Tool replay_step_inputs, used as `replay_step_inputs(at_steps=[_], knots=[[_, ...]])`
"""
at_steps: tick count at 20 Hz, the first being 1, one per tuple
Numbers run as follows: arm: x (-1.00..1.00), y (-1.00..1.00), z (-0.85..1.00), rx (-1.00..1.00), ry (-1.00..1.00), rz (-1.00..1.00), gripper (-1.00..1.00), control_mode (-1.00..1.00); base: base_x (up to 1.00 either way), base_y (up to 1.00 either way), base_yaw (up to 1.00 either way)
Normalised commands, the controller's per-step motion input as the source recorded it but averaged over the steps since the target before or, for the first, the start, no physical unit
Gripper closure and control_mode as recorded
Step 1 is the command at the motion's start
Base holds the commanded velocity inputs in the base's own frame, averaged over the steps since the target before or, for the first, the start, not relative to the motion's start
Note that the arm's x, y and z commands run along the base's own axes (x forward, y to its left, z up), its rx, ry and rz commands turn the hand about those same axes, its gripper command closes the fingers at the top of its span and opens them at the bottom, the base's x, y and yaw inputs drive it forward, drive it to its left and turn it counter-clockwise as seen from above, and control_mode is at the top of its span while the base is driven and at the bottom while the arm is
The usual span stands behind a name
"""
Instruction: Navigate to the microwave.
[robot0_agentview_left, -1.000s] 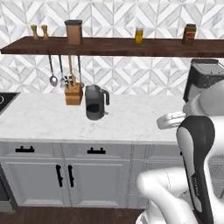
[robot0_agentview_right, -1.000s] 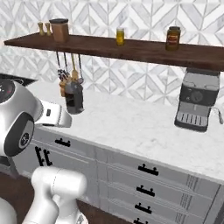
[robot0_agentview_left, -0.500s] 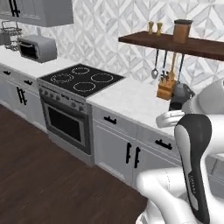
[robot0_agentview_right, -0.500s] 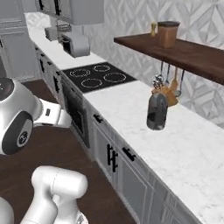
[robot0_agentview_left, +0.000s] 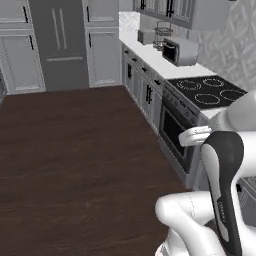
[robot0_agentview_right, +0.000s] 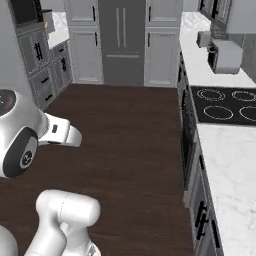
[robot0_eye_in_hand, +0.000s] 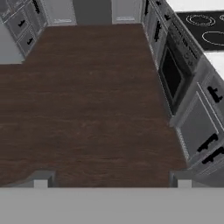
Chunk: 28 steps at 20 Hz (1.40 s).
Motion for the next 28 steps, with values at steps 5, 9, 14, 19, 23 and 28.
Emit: replay_step_inputs(at_steps=[5, 9, 14, 19, 23, 28], knots=[[0.0, 0.0, 0.0, 0.0, 0.0, 0.0, -1.0, 1.0, 0.52, -0.13, 0.92], [0.0, 0.0, 0.0, 0.0, 0.0, 0.0, -1.0, 1.0, 0.96, -0.42, 0.72], [0.0, 0.0, 0.0, 0.0, 0.0, 0.0, -1.0, 1.0, 1.0, -0.61, 0.59], [0.0, 0.0, 0.0, 0.0, 0.0, 0.0, -1.0, 1.0, 1.0, -0.72, 0.54], [0.0, 0.0, 0.0, 0.0, 0.0, 0.0, -1.0, 1.0, 1.0, -0.97, 0.45], [0.0, 0.0, 0.0, 0.0, 0.0, 0.0, -1.0, 1.0, 1.0, -0.96, 0.46]])
